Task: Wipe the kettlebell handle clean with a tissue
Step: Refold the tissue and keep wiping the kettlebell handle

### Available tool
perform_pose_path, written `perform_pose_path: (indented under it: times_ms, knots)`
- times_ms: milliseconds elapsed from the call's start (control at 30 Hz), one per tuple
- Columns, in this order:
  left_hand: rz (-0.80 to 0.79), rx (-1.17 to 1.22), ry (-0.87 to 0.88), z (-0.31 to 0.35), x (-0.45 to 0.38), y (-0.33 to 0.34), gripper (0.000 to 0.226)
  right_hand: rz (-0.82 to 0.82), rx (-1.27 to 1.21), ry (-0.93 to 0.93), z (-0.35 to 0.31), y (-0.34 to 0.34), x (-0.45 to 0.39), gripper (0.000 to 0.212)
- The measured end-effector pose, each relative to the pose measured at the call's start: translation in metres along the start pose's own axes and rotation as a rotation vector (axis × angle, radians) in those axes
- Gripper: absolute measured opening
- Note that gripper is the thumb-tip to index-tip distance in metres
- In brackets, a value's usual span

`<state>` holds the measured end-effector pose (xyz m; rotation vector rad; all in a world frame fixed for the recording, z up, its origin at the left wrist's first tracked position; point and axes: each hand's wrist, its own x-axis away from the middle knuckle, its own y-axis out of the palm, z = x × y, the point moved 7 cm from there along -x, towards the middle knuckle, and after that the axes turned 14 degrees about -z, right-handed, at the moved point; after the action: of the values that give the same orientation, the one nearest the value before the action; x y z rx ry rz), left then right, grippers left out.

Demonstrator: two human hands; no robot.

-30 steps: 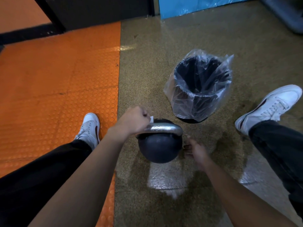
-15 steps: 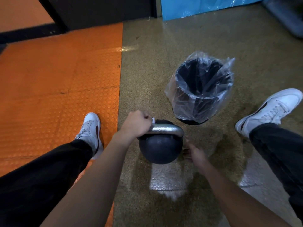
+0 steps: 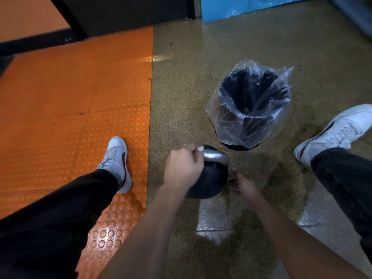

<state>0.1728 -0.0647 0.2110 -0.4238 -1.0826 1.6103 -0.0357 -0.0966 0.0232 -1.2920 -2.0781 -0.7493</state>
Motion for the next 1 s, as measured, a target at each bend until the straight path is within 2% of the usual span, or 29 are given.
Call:
perform_pose_path:
  times_ms: [67, 133, 233, 300, 367, 467, 567, 667, 833, 933, 1000]
  knots:
    - [0.173, 0.052, 0.033, -0.012, 0.022, 0.003, 0.025, 0.022, -0.022, 0.004, -0.002, -0.005, -0.002, 0.039]
    - [0.26, 0.09, -0.012, -0.028, 0.024, 0.004, 0.029, 0.046, -0.007, 0.022, 0.0, -0.011, -0.005, 0.045]
    - [0.205, 0.059, -0.077, -0.022, 0.007, 0.01, 0.031, 0.021, 0.018, 0.038, 0.008, -0.008, -0.004, 0.041]
    - [0.179, 0.025, 0.041, -0.003, 0.013, 0.019, 0.03, -0.014, 0.035, 0.032, 0.01, -0.003, -0.002, 0.037]
    - [0.227, 0.027, 0.144, 0.0, 0.028, 0.026, 0.03, 0.01, 0.021, 0.026, 0.008, -0.008, -0.006, 0.04]
    - [0.333, 0.12, 0.117, -0.028, 0.037, 0.024, 0.035, 0.048, -0.004, 0.014, 0.005, -0.018, -0.012, 0.043]
    - [0.296, 0.099, 0.096, -0.021, 0.02, 0.022, 0.034, 0.04, 0.019, 0.028, 0.014, -0.018, -0.015, 0.041]
    - [0.253, 0.056, 0.168, -0.003, 0.028, 0.032, 0.034, 0.018, 0.061, 0.068, 0.021, -0.014, -0.017, 0.041]
    - [0.333, 0.09, 0.245, -0.026, 0.041, 0.035, 0.041, 0.045, 0.018, 0.027, 0.011, -0.019, -0.016, 0.037]
    - [0.325, 0.083, 0.22, -0.011, 0.023, 0.032, 0.037, 0.03, 0.063, 0.065, 0.024, -0.018, -0.019, 0.049]
    - [0.297, 0.051, 0.281, 0.0, 0.028, 0.037, 0.039, 0.033, 0.072, 0.084, 0.03, -0.021, -0.023, 0.062]
